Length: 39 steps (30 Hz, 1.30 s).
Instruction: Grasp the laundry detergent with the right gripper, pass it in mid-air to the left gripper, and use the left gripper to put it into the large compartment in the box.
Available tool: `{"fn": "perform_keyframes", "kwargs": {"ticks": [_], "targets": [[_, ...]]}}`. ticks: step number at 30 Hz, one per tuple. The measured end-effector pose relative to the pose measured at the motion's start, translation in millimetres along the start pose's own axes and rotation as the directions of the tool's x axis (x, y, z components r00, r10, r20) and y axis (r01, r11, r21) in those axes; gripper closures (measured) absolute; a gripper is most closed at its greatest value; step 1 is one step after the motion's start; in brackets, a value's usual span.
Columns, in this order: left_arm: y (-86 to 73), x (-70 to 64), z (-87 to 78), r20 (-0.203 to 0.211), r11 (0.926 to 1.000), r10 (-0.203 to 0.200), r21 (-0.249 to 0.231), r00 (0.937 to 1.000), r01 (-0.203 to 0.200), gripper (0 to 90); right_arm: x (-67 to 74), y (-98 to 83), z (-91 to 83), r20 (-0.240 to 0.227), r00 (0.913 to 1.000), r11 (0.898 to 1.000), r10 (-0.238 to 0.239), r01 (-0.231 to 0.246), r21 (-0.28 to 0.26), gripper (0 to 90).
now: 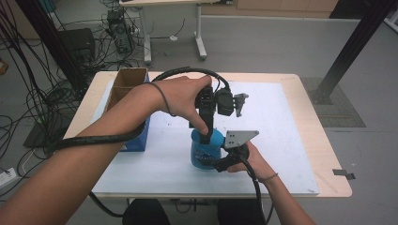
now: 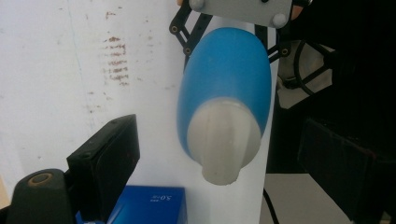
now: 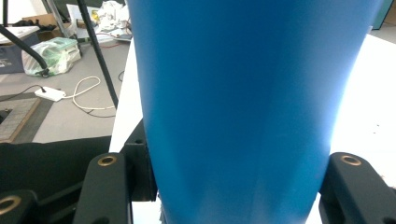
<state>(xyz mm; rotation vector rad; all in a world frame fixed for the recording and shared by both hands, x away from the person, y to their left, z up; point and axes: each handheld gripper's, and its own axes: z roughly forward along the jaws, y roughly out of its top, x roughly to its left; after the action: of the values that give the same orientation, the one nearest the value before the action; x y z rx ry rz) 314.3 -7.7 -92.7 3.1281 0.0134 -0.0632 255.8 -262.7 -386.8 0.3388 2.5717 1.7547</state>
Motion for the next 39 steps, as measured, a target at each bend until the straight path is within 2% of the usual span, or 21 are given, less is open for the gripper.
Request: {"fn": "perform_keyframes", "kwargs": {"ticks": [39], "targets": [[-1.1,-0.3,1.7,-0.004,0.9999,-0.013,0.002,0.9999,0.013,12.8,-0.5,1.3,1.4,-0.002,1.0000,1.000,-0.002,0.002,-0.005,41.4]]}}
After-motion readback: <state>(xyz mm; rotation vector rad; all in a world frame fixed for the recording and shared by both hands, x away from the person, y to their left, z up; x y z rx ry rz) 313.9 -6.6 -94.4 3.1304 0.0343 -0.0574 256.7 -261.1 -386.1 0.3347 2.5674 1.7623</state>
